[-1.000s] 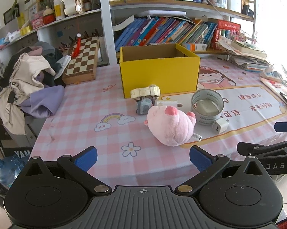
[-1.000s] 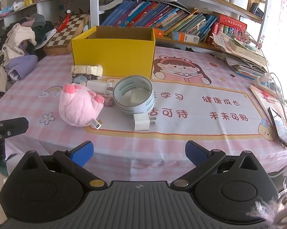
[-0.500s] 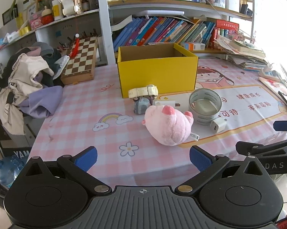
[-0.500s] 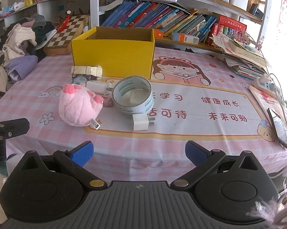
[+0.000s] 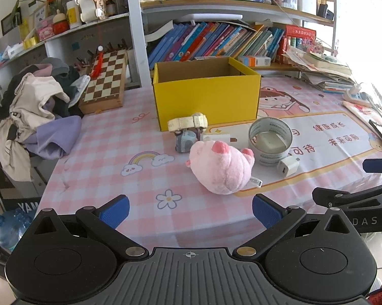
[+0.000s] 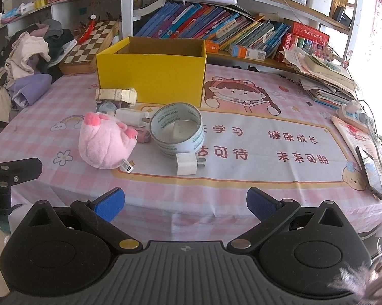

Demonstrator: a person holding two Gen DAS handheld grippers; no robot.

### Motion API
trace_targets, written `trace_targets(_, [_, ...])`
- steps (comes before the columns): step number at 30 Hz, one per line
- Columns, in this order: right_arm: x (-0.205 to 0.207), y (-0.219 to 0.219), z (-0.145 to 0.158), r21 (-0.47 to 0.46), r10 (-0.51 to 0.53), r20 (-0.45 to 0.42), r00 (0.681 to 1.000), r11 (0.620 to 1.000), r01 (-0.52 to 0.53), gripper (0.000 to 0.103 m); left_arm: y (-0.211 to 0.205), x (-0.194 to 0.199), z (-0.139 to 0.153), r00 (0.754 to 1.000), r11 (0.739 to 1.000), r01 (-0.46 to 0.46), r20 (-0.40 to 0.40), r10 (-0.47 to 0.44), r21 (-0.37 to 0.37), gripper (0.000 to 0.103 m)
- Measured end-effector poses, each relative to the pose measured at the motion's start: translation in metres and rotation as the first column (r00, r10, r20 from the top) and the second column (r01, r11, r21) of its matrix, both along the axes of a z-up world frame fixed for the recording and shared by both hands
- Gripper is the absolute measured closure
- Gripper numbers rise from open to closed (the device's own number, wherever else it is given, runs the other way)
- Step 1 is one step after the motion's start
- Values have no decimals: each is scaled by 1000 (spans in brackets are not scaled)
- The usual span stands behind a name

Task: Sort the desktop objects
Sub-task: 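Move the left tool toward the pink pig plush while the right tool approaches the clear tape roll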

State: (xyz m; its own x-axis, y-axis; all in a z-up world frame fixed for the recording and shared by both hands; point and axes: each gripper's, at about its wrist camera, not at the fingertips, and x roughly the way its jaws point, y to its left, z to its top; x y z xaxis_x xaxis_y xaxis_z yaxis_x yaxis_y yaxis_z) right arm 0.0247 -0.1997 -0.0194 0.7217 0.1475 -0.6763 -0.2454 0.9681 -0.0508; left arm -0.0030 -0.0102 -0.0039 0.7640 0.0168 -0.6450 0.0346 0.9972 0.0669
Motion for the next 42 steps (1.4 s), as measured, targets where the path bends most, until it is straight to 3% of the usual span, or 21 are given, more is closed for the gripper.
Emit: trace_targets(42, [7, 8, -3, -16, 12, -20, 1000, 1000, -12, 0, 4, 5, -3, 999, 999, 37, -16, -38, -24, 0])
